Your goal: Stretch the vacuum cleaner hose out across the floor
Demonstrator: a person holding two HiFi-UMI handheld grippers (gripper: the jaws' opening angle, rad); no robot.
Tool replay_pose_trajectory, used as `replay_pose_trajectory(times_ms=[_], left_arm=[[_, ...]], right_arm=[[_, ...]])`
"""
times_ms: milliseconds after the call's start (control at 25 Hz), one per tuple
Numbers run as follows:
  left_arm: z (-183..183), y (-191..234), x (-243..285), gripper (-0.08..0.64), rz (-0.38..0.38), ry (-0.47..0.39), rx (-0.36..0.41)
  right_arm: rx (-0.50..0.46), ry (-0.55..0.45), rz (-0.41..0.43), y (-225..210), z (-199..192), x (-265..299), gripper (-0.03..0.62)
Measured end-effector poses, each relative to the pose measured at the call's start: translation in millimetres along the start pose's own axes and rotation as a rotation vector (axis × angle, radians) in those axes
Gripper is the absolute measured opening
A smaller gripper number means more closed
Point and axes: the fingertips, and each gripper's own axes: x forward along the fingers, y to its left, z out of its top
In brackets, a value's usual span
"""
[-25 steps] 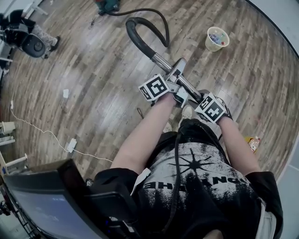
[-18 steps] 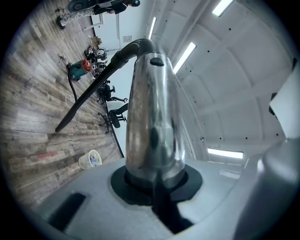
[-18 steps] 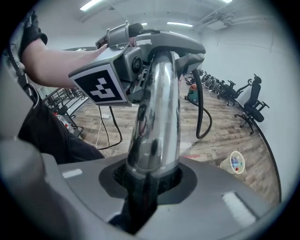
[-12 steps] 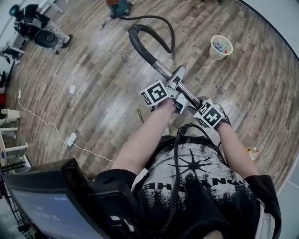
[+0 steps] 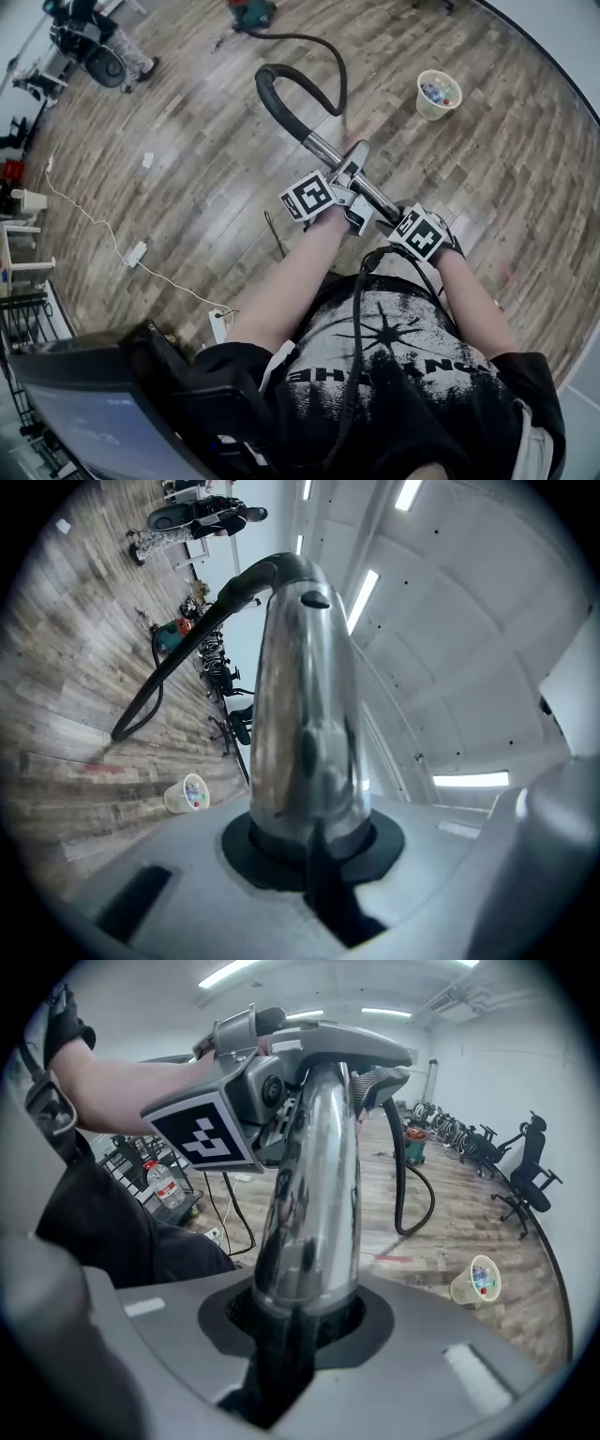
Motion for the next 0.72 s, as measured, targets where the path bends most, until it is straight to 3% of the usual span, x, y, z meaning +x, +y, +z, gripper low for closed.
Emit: replay_pose_trajectory(times_ms=[360,720], left_arm=[[-47,-20,-28,0.041,0.026,-0.007,0.024],[-48,-52,-64,0.041,-0.004,0.014,0.045]], right_arm=[[-0.024,-0.017,0.022,38,-40,-14,0.101],[-0.014,-0.040,0.016,82,-30,-25,0.100]])
